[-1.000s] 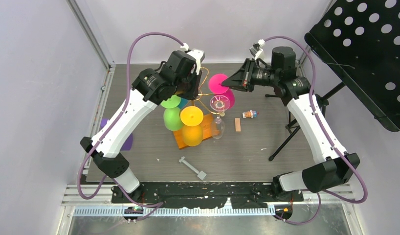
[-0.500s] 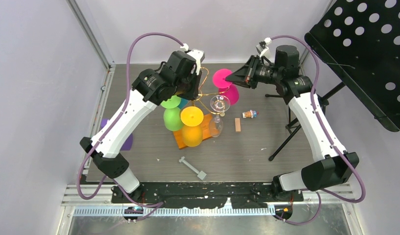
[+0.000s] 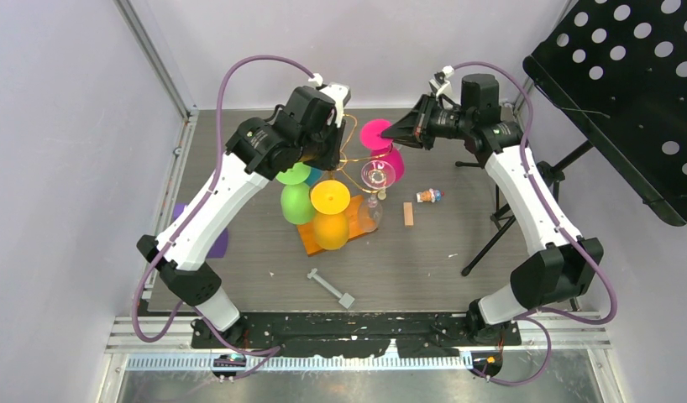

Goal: Place the wine glass upside down on the wine glass rack
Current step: Turn the wine glass upside down at the wine rack.

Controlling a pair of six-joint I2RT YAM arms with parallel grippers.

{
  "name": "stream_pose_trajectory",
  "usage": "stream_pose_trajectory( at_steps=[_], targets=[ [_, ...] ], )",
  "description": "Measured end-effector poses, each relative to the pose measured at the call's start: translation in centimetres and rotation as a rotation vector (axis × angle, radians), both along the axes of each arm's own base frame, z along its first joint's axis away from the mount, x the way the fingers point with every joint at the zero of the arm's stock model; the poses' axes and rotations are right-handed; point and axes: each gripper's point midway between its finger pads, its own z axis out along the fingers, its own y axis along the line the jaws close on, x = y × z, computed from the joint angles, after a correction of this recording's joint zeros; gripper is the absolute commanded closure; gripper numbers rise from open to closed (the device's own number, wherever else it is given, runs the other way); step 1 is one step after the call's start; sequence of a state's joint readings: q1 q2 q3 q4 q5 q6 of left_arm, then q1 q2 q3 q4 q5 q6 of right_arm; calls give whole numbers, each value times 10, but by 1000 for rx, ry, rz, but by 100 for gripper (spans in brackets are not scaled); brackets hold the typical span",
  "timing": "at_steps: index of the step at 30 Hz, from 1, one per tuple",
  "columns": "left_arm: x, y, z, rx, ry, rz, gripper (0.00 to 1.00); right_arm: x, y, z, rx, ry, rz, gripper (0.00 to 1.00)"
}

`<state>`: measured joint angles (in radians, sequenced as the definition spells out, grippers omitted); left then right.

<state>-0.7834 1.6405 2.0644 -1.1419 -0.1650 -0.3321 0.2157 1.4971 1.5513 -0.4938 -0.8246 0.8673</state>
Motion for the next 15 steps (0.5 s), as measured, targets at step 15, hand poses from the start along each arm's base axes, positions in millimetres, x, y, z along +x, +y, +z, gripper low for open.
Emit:
stream_pose_trajectory(
  at_steps=[15],
  targets=[
    [0,-1,1,-9,-7,-4,79,3,9,14,66,-26,36,82]
  ],
)
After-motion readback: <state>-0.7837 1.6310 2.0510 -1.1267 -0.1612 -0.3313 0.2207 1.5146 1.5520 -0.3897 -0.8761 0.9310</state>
